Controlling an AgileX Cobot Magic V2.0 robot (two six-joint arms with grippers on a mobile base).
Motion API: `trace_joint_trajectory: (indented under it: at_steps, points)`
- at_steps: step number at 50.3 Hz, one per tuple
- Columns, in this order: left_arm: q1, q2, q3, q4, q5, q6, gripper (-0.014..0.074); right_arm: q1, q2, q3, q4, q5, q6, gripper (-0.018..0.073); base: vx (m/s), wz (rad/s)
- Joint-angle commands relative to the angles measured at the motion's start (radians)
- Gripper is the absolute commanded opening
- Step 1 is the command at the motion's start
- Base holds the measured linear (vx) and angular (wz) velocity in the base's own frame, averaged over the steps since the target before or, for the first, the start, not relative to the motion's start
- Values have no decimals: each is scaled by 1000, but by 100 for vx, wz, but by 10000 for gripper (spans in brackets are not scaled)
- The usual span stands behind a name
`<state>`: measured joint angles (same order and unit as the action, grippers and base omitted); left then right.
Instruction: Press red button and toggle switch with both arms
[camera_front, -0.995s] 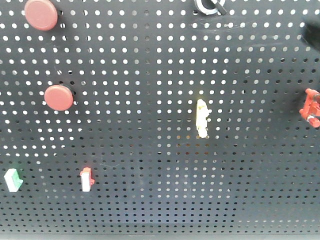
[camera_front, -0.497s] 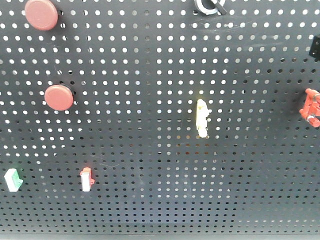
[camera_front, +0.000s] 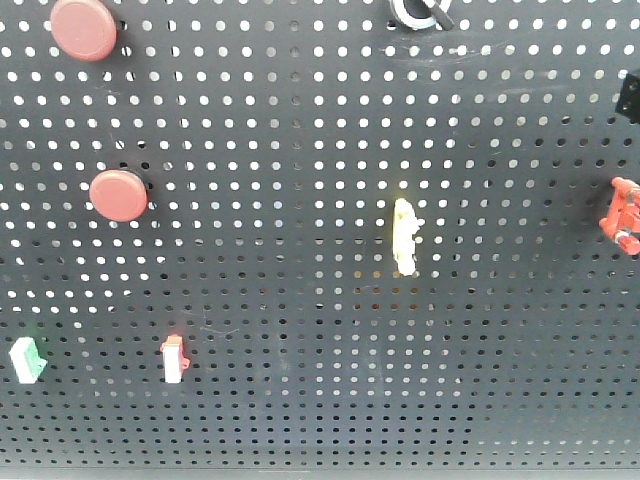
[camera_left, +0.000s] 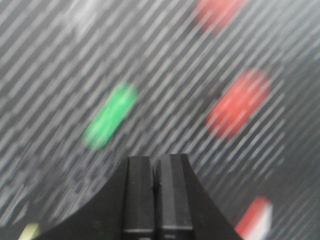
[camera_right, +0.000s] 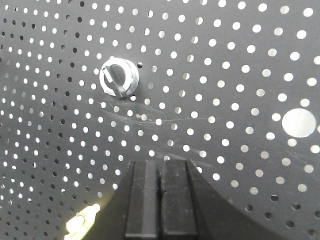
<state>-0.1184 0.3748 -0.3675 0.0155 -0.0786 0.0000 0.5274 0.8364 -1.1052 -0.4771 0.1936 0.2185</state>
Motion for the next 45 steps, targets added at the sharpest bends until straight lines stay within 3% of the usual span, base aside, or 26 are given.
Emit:
trace_joint_trajectory:
  at_steps: [1,6,15,19,27,45]
  points:
    - [74,-97,105,-16,-77,0,2,-2,-4,-27,-15,-75,-5,-3,0,0]
    - [119,-217,238,-16,-76,0,2,-2,-4,-27,-15,-75,-5,-3,0,0]
    - [128,-413,439,-16,-76,9,2,-2,-4,-27,-15,-75,-5,-3,0,0]
    - [126,-380,416,-16,43,7,2,-2,-7,-27,-15,-69,-5,-3,0,0]
    - [126,-361,423,-16,90,7,2,-2,-7,-27,-15,-71,-5,-3,0,0]
    - [126,-361,421,-16,91,7,2,-2,-7,-27,-15,-73,-5,-3,0,0]
